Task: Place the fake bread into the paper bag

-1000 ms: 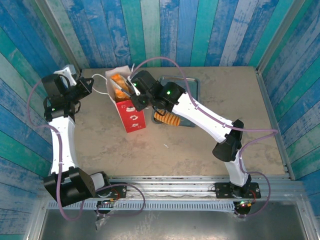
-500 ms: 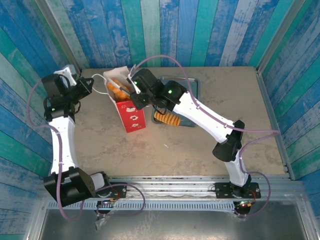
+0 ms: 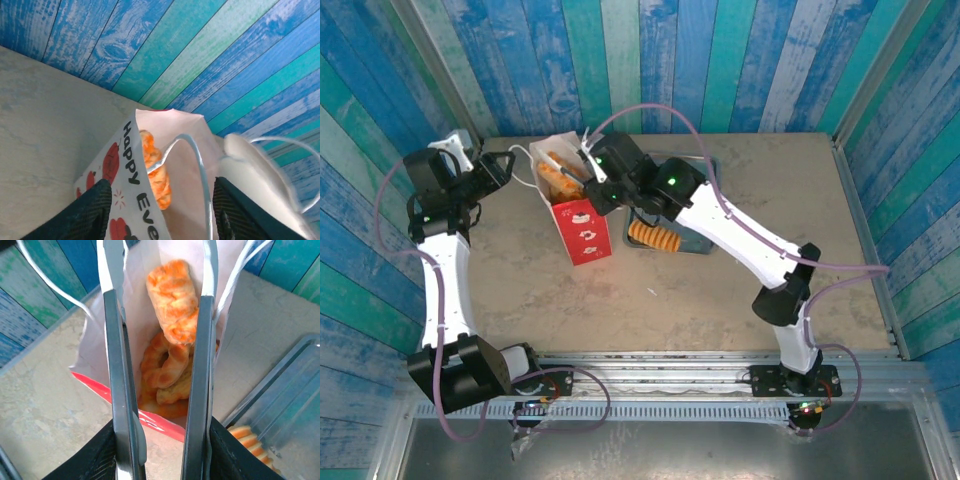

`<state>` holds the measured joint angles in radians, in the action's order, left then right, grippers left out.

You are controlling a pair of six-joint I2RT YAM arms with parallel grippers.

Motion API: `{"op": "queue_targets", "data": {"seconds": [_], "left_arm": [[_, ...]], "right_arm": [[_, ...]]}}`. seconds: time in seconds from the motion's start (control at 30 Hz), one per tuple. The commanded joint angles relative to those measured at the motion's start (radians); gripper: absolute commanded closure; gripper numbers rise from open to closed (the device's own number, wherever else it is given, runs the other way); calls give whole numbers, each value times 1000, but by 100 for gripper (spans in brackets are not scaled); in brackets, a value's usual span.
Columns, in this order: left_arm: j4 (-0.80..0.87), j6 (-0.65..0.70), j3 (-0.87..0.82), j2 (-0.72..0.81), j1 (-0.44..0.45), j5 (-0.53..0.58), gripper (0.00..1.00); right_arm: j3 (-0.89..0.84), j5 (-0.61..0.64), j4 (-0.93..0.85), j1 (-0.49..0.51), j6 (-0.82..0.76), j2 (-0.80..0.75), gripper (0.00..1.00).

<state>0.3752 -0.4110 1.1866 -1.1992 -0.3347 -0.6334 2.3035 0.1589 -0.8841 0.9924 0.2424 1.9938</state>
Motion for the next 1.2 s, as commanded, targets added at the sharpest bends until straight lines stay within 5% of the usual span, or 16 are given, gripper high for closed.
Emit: {"op": "queue_targets", "data": {"seconds": [0.0,0.3,0.67,0.9,1.17], "left_arm": [[-7,20,3,60,-2,2,28],[1,43,-37,121,-2,58,10],[20,73,-214,288,-2,157,1],[24,64,-308,386,-2,182,0],[28,61,-305,378,-2,175,1]], "right_arm": [[31,-5,24,-2,-8,-132,58],[-171,4,25,-32,-17,-388,58],[-820,-119,26,-286,-11,-708,57],[-1073,-223,80,-360,-187,-722,58],[-1096,-338,81,-478,-451,-603,60]]}}
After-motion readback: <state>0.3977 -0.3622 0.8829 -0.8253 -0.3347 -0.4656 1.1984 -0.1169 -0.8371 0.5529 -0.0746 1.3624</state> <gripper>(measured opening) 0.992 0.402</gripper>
